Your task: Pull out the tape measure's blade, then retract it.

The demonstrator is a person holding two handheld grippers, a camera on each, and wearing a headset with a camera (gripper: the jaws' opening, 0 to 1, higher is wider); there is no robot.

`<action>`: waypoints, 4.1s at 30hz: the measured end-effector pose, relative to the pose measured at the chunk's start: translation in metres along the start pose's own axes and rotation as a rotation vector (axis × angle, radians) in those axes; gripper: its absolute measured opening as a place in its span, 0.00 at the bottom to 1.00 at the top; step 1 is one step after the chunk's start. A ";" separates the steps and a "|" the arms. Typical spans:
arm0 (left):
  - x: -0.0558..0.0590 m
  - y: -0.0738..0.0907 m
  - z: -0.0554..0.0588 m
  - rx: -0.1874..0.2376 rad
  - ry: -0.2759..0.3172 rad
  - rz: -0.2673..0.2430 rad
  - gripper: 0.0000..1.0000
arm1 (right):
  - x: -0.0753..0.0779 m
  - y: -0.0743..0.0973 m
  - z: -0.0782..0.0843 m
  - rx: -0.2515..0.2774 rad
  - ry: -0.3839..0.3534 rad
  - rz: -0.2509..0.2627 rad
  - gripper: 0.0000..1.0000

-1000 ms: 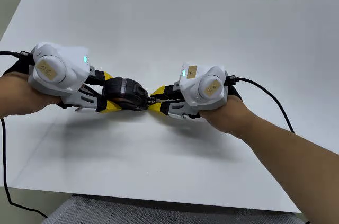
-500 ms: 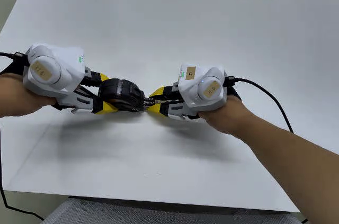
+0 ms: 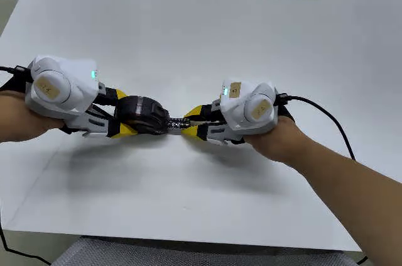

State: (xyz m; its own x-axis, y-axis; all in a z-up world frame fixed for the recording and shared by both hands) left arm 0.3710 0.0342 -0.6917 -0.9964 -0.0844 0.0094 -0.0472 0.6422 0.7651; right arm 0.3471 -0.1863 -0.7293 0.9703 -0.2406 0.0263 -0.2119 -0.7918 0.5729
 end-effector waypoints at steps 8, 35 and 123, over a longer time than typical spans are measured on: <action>0.000 0.000 -0.001 0.000 0.002 0.000 0.27 | 0.001 0.008 0.006 -0.007 -0.001 0.009 0.08; 0.001 0.000 0.000 0.004 0.003 -0.003 0.27 | 0.004 0.037 0.022 -0.039 0.015 0.029 0.08; 0.001 -0.001 -0.003 -0.010 0.002 0.002 0.27 | 0.011 0.140 0.074 -0.204 0.017 0.092 0.08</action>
State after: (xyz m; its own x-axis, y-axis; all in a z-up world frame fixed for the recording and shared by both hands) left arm 0.3705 0.0312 -0.6906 -0.9963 -0.0847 0.0126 -0.0442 0.6349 0.7714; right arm 0.3199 -0.3414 -0.7097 0.9501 -0.2961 0.0986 -0.2732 -0.6365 0.7212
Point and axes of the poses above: the centre of the closed fingertips' face, and the gripper's own axes: y roughly backward along the fingers, x roughly to its right, z roughly out of its underside, the point moved 10 cm from there along y, roughly backward along the fingers, and after that the axes turned 3 degrees about z, right-handed, at the moved point
